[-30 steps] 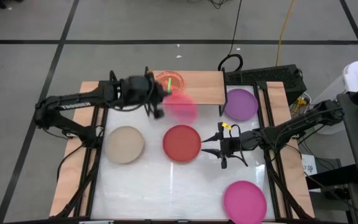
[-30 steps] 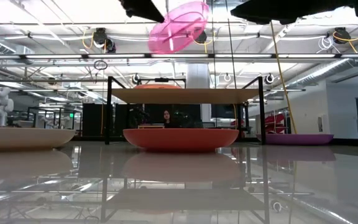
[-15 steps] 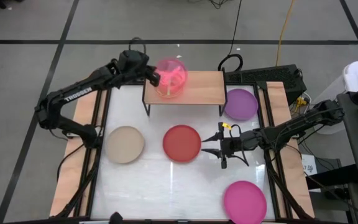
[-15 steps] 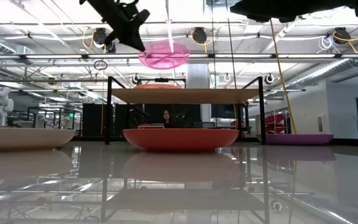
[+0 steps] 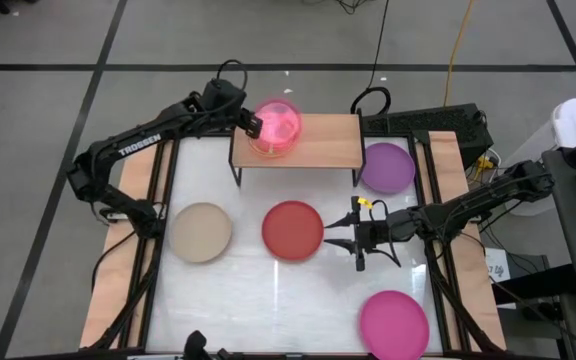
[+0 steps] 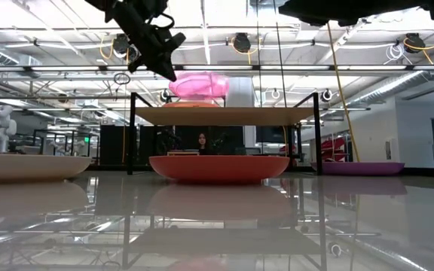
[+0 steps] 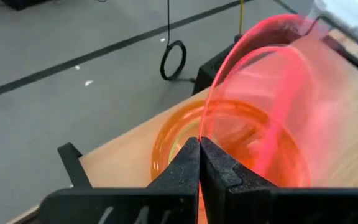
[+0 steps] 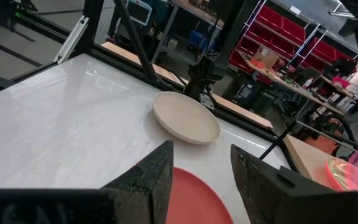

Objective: Place and stack plates onto a shelf
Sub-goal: Stack the small pink plate on top of the small green plate on the shelf

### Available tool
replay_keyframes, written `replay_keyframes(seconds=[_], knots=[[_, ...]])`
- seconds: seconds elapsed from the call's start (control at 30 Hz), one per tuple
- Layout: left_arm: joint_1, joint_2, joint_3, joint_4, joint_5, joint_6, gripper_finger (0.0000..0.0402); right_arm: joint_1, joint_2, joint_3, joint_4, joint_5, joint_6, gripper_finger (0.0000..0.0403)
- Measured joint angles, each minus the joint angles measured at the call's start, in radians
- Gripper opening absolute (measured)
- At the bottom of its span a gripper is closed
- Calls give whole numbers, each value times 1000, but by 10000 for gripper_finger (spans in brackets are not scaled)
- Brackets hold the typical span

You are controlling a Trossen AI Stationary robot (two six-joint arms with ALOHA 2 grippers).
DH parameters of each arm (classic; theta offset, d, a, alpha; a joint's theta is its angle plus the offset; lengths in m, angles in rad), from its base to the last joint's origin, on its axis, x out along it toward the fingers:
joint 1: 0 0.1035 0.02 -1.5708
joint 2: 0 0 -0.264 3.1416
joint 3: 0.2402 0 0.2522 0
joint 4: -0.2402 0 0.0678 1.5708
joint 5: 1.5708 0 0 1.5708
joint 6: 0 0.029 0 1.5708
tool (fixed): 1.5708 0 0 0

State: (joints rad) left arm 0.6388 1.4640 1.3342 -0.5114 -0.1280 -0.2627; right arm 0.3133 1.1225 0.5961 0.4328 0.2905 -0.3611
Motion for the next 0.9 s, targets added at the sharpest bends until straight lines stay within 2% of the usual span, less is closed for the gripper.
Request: replay_keyframes(seconds=[0.2,0.5,0.77,0.9], knots=[[-4,3,0,-4,0,86,1,0,0,0,-13,0,5,141],[-6,3,0,-14,-3,41,3,0,0,0,-15,0,8,141],[-6,3,0,-42,-3,-2,57,0,0,0,-15,0,8,141],[-6,3,0,-45,-3,14,68,0,0,0,-16,0,8,141]])
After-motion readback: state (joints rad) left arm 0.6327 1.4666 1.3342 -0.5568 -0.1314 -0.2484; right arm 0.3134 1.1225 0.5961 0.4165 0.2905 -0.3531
